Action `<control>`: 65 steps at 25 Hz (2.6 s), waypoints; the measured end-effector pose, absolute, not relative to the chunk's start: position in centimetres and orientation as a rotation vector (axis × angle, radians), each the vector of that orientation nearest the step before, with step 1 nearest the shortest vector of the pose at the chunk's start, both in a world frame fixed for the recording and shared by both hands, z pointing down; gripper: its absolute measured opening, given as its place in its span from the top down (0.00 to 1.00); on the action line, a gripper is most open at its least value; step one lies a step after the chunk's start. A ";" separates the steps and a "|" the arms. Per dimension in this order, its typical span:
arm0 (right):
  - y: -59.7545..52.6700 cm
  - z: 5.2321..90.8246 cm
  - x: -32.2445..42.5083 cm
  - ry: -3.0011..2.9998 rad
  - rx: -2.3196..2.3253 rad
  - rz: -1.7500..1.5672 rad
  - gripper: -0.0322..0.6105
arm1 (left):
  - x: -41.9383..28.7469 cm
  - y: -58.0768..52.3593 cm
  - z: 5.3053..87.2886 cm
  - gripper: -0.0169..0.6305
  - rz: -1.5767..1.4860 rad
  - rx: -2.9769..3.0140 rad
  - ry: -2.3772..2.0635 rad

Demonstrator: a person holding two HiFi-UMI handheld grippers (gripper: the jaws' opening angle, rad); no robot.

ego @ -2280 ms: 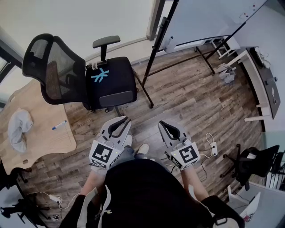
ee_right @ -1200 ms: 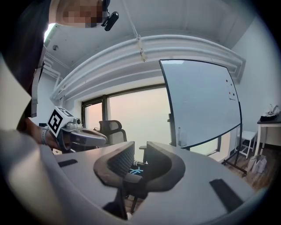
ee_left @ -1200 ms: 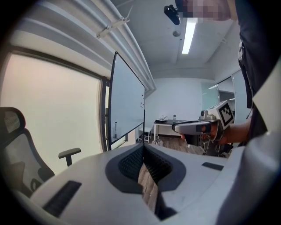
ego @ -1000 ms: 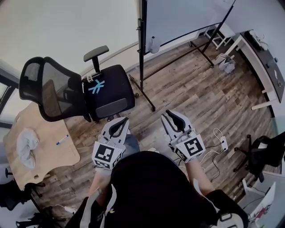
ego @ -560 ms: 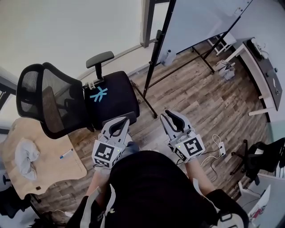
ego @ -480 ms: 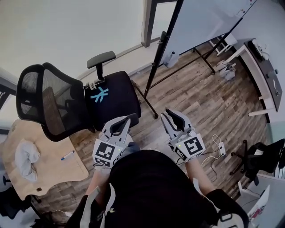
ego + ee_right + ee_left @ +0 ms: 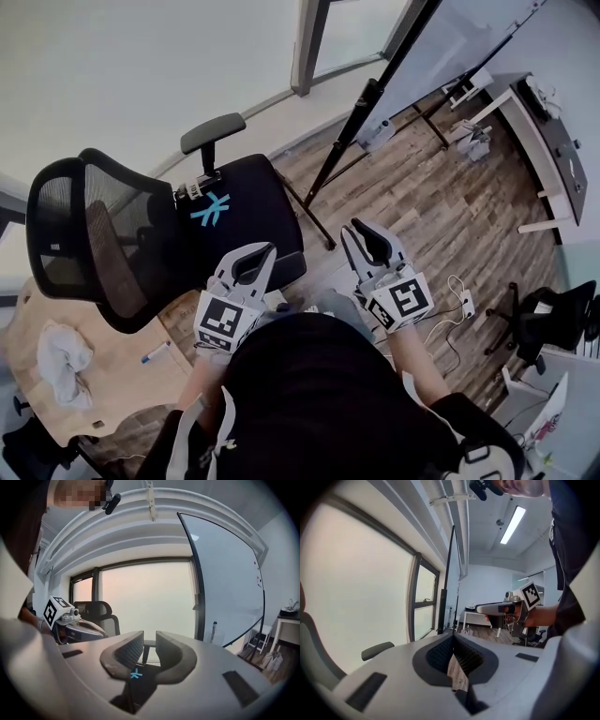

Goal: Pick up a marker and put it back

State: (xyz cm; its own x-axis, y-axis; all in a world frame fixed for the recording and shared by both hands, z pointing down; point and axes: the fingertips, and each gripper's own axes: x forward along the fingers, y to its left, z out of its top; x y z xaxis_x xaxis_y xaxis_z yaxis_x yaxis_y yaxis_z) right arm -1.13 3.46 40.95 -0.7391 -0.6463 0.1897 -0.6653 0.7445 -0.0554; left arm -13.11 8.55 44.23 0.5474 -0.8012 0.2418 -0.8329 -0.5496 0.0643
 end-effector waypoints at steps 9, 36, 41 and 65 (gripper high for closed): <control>-0.5 41.7 0.5 -2.736 1.134 0.190 0.83 | -12.4 6.9 44.6 0.96 0.308 2.609 -1.335; -16.2 44.9 8.0 -2.676 1.137 0.234 0.83 | -7.7 -3.9 45.0 0.96 0.386 2.468 -1.451; -18.5 45.9 8.4 -2.669 1.115 0.249 0.83 | -7.3 -5.2 44.8 0.96 0.402 2.438 -1.491; -23.7 48.6 7.0 -2.651 0.993 0.249 0.80 | -8.6 -6.4 45.7 0.96 0.411 2.307 -1.641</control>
